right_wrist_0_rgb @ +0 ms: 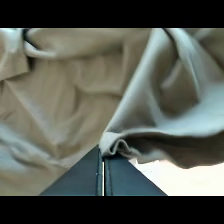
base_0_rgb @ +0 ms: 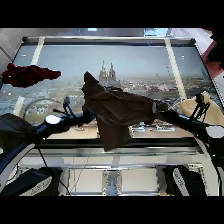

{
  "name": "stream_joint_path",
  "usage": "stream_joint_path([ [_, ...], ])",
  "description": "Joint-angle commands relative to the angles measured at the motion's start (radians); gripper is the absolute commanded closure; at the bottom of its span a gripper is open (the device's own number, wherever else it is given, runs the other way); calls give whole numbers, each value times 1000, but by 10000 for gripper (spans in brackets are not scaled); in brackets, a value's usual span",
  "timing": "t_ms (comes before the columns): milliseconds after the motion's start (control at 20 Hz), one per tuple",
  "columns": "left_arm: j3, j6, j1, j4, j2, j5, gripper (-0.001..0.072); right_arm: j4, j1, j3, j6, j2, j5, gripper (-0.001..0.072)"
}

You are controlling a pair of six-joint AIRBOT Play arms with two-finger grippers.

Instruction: Fold the shirts.

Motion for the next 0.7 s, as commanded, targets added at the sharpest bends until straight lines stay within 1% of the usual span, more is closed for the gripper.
stream_joint_path([
  [0,238,242,84,-67,123,-58,694,-112,-25,188,3,36,123,683],
  [100,376,252,170,-36,238,-56,694,-160,-61,343,38,95,163,684],
  [200,501,252,256,30,364,-45,695,-182,-100,489,73,164,158,684],
  [300,606,246,301,107,465,-14,695,-207,-142,636,91,217,158,684],
  [400,710,182,316,205,525,-11,696,-246,-167,784,93,242,158,684],
  [500,823,86,316,355,539,-68,696,-309,-168,930,109,240,139,684],
  [650,953,-55,316,611,538,-98,696,-416,-168,1093,111,233,27,685],
])
